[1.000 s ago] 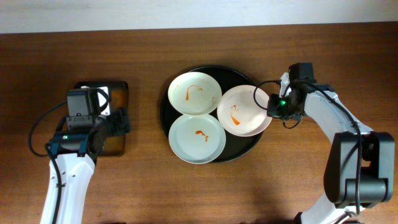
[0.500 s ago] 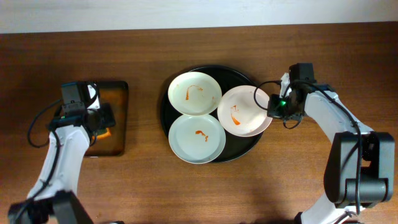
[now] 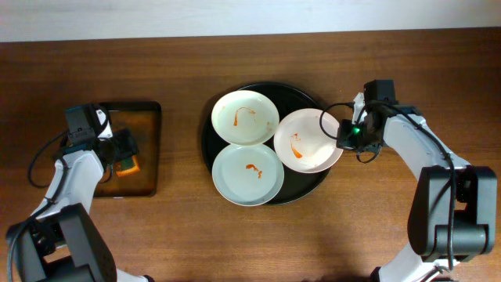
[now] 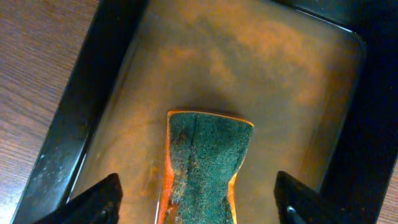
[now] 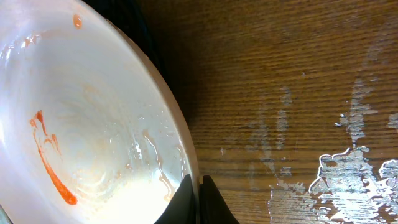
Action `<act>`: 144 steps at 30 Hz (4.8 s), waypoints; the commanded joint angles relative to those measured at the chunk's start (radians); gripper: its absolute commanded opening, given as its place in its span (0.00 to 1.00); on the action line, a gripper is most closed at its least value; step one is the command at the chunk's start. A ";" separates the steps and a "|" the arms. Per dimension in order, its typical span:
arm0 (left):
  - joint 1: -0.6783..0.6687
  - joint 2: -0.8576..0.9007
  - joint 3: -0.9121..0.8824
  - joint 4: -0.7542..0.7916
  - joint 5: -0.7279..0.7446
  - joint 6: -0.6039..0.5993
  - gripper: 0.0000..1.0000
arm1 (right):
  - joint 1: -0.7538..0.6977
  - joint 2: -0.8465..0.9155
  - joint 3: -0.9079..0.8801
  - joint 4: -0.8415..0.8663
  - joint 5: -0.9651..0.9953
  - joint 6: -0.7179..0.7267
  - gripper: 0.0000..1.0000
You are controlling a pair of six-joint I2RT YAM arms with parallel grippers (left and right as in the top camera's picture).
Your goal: Clean dirty plates on tray and stack at the side
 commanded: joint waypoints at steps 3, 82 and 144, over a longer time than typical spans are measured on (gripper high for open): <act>0.003 0.067 0.012 0.005 0.023 0.008 0.59 | 0.003 0.010 -0.007 -0.006 0.001 -0.007 0.04; -0.947 0.229 0.193 0.413 0.309 -0.811 0.01 | 0.003 0.010 -0.007 -0.046 0.000 -0.007 0.04; -0.980 0.286 0.413 0.067 0.191 -0.543 0.01 | 0.003 0.010 -0.007 -0.075 0.001 -0.007 0.08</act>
